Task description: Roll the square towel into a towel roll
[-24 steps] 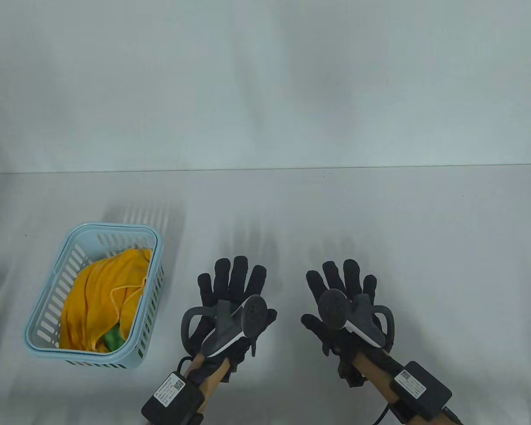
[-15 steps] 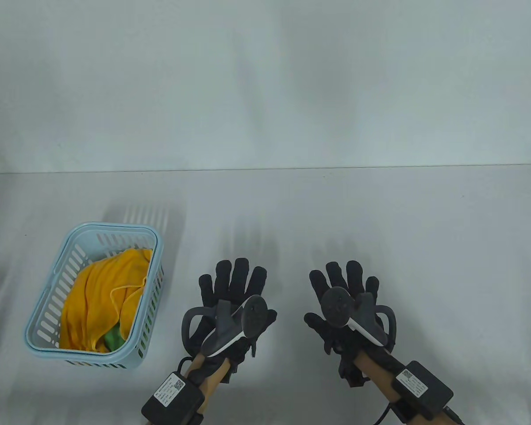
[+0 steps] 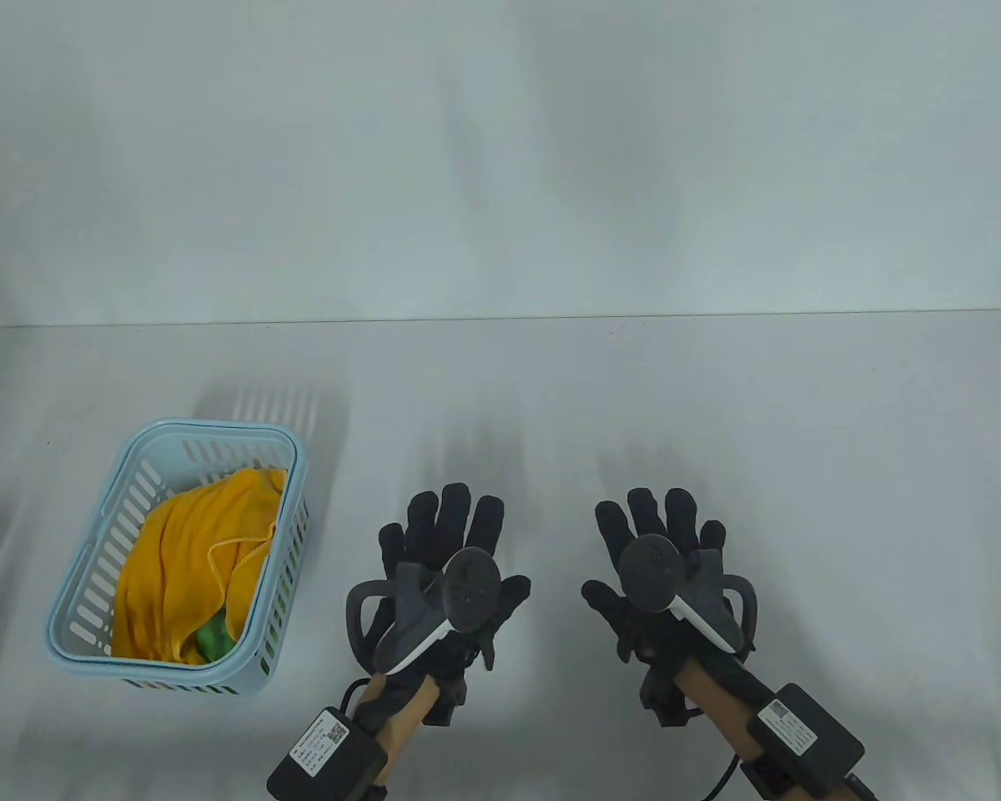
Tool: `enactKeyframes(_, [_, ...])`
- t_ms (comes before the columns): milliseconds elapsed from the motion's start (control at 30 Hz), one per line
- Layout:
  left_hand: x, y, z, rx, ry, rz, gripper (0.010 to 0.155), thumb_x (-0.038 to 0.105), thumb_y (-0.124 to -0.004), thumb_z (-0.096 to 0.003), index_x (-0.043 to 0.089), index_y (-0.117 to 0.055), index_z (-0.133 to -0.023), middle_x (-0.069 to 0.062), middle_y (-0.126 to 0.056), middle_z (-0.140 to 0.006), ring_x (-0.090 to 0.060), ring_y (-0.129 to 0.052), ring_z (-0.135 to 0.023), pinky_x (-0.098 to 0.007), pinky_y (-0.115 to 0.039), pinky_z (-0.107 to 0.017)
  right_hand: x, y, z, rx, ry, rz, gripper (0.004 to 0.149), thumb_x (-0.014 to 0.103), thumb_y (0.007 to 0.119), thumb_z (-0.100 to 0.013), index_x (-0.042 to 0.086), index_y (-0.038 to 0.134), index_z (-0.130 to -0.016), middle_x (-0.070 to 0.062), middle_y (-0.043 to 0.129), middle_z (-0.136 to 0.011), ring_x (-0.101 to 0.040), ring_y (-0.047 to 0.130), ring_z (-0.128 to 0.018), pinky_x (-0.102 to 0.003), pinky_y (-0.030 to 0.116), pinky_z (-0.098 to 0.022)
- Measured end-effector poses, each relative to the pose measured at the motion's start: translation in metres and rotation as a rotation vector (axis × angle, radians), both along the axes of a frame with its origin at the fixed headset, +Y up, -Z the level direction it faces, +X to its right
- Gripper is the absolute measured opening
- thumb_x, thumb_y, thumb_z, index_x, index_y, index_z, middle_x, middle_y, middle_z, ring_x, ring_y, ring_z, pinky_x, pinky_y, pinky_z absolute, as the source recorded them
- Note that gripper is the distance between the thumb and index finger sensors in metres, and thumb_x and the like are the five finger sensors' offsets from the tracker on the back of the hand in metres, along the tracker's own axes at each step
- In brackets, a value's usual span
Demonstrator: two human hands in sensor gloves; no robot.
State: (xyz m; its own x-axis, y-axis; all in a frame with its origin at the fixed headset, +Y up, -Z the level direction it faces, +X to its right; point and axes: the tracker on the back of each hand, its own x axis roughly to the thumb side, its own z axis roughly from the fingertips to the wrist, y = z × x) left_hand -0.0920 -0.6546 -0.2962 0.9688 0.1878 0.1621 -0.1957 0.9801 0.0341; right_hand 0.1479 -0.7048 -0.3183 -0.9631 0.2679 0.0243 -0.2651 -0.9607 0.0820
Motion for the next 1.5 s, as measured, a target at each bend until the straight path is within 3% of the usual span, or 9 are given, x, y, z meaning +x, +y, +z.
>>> enactKeyframes(200, [-0.010, 0.039, 0.000, 0.039, 0.015, 0.024, 0.088, 0.069, -0.065, -0.0355, 0.039, -0.033, -0.111, -0.001, -0.026, -0.122, -0.043, -0.032, -0.114, -0.070, -0.038, -0.076, 0.002, 0.001, 0.000, -0.002, -0.007, -0.006, 0.084, 0.067, 0.066, -0.032, 0.052, 0.010, -0.093, 0.016, 0.003, -0.111, -0.029, -0.004, -0.106, -0.065, 0.008, -0.073])
enactKeyframes(367, [-0.037, 0.071, -0.008, 0.037, 0.070, 0.050, 0.087, 0.068, -0.066, -0.0358, 0.038, -0.035, -0.111, -0.002, -0.028, -0.122, -0.043, -0.033, -0.114, -0.070, -0.038, -0.076, 0.003, 0.003, 0.001, 0.000, -0.009, -0.026, 0.084, 0.066, 0.066, -0.032, 0.052, 0.010, -0.094, 0.016, 0.003, -0.111, -0.029, -0.004, -0.106, -0.065, 0.009, -0.073])
enactKeyframes(600, [-0.097, 0.101, -0.027, -0.009, 0.195, 0.061, 0.087, 0.067, -0.067, -0.0360, 0.038, -0.035, -0.111, -0.002, -0.029, -0.122, -0.043, -0.034, -0.114, -0.069, -0.039, -0.077, 0.002, 0.002, 0.001, -0.008, -0.003, -0.028, 0.084, 0.066, 0.066, -0.032, 0.052, 0.011, -0.094, 0.015, 0.004, -0.111, -0.029, -0.002, -0.107, -0.065, 0.010, -0.073])
enactKeyframes(767, [-0.147, 0.107, -0.041, -0.073, 0.305, 0.087, 0.087, 0.067, -0.067, -0.0361, 0.038, -0.035, -0.111, -0.002, -0.029, -0.122, -0.043, -0.035, -0.114, -0.068, -0.041, -0.077, 0.004, 0.002, 0.001, -0.015, -0.010, -0.033, 0.084, 0.066, 0.066, -0.032, 0.052, 0.011, -0.094, 0.015, 0.005, -0.111, -0.029, -0.002, -0.107, -0.065, 0.010, -0.073])
enactKeyframes(900, [-0.183, 0.098, -0.052, -0.147, 0.404, 0.067, 0.087, 0.066, -0.068, -0.0358, 0.038, -0.035, -0.111, -0.002, -0.031, -0.122, -0.043, -0.036, -0.114, -0.068, -0.042, -0.077, 0.004, 0.002, 0.001, -0.026, -0.017, -0.053, 0.083, 0.066, 0.066, -0.032, 0.052, 0.012, -0.094, 0.015, 0.005, -0.111, -0.029, -0.001, -0.107, -0.065, 0.010, -0.073])
enactKeyframes(1067, [-0.221, 0.069, -0.066, -0.284, 0.517, 0.002, 0.088, 0.066, -0.070, -0.0347, 0.037, -0.035, -0.111, -0.002, -0.034, -0.121, -0.043, -0.042, -0.113, -0.066, -0.047, -0.077, 0.006, 0.002, 0.000, -0.027, -0.016, -0.039, 0.083, 0.066, 0.066, -0.032, 0.051, 0.012, -0.094, 0.015, 0.006, -0.111, -0.030, 0.000, -0.107, -0.065, 0.011, -0.073])
enactKeyframes(1200, [-0.244, 0.040, -0.077, -0.413, 0.597, -0.062, 0.091, 0.066, -0.071, -0.0331, 0.036, -0.035, -0.111, -0.002, -0.041, -0.120, -0.042, -0.058, -0.109, -0.063, -0.057, -0.075, 0.008, 0.002, -0.001, -0.033, -0.028, -0.050, 0.083, 0.066, 0.066, -0.032, 0.051, 0.013, -0.094, 0.015, 0.006, -0.111, -0.030, 0.000, -0.107, -0.065, 0.012, -0.073])
enactKeyframes(1500, [-0.259, -0.004, -0.088, -0.601, 0.647, -0.101, 0.094, 0.068, -0.072, -0.0297, 0.033, -0.040, -0.110, -0.004, -0.050, -0.118, -0.042, -0.070, -0.104, -0.061, -0.064, -0.071, 0.013, 0.001, -0.004, -0.051, -0.034, -0.068, 0.082, 0.065, 0.066, -0.033, 0.051, 0.015, -0.095, 0.014, 0.009, -0.112, -0.030, 0.003, -0.108, -0.065, 0.014, -0.074])
